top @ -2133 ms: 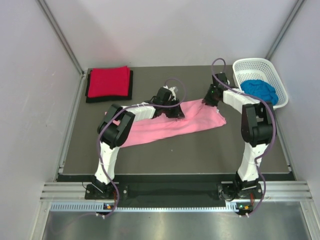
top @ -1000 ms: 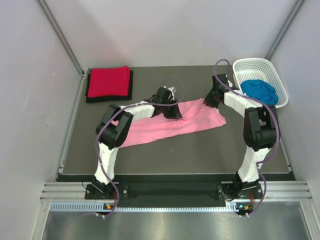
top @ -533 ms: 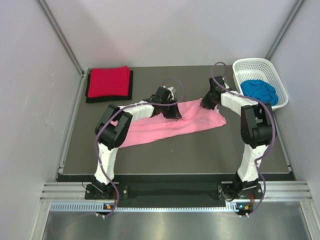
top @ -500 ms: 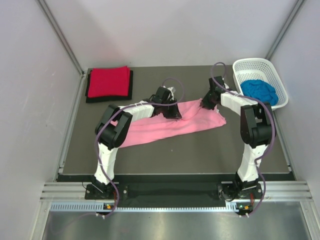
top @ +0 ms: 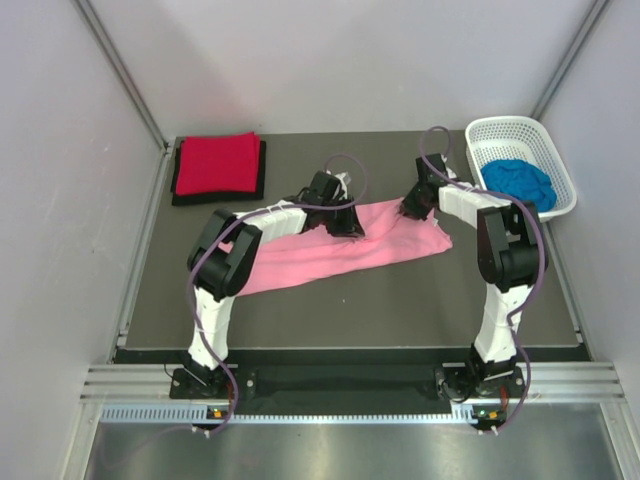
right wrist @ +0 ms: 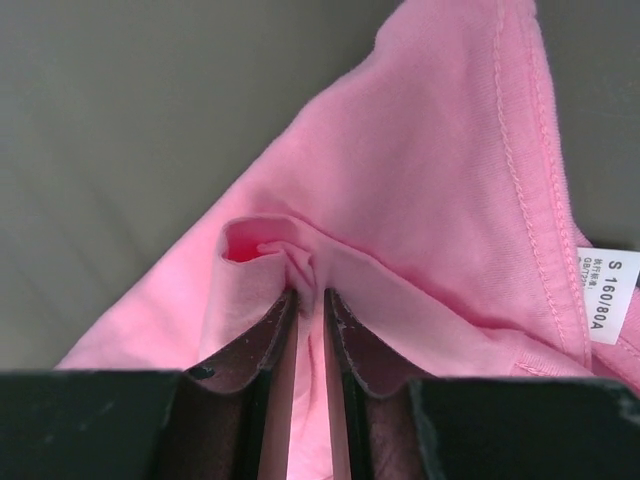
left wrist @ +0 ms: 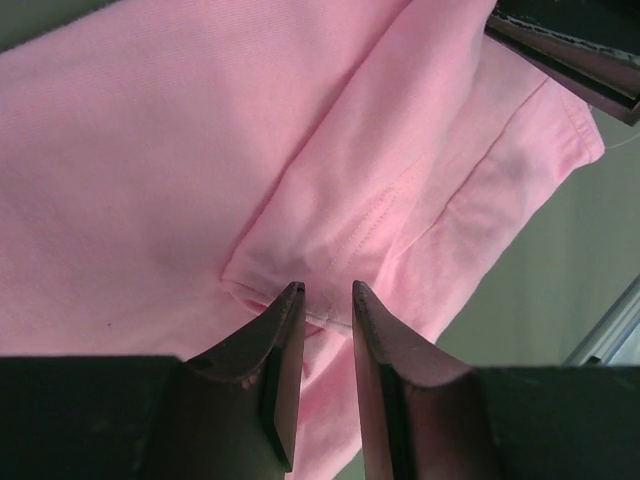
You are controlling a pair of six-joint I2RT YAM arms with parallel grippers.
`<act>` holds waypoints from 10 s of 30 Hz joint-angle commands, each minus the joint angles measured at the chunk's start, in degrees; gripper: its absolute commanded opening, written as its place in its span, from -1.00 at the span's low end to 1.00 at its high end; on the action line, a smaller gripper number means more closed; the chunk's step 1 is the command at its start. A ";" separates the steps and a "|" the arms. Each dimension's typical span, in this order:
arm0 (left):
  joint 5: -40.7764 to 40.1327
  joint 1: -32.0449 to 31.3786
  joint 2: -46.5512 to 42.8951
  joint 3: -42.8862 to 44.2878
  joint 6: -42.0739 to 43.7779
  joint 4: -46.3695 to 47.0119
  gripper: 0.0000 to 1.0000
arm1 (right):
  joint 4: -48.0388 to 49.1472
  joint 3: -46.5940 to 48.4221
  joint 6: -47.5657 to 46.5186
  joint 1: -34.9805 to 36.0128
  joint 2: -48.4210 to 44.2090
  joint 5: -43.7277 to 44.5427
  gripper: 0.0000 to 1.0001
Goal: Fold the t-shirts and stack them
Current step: Fold the tshirt
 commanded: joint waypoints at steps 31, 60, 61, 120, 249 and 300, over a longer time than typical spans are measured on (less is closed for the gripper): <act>1.77 -0.45 -2.17 -2.65 -3.12 1.65 -0.39 | 0.08 4.55 -0.36 1.29 0.27 3.99 -1.00; -1.40 -0.45 -0.76 -2.92 -1.72 -1.69 -0.43 | -15.75 10.87 -6.08 1.29 -6.06 9.62 -1.00; -1.40 -0.45 -0.76 -2.66 -1.54 -1.96 -0.44 | -16.02 11.05 -6.08 1.29 -6.06 9.62 -1.00; -0.87 -0.10 -13.85 -2.65 0.74 -9.25 -0.39 | -3.89 5.43 -16.19 -0.55 0.17 2.06 -0.93; -16.80 13.88 -43.12 -31.31 3.91 -21.13 -0.44 | -2.84 -9.87 -16.11 19.13 -13.80 -15.41 -0.81; -19.94 23.63 -27.04 -32.97 3.99 -17.69 -0.45 | -2.75 5.52 -11.70 21.86 5.19 0.74 -1.00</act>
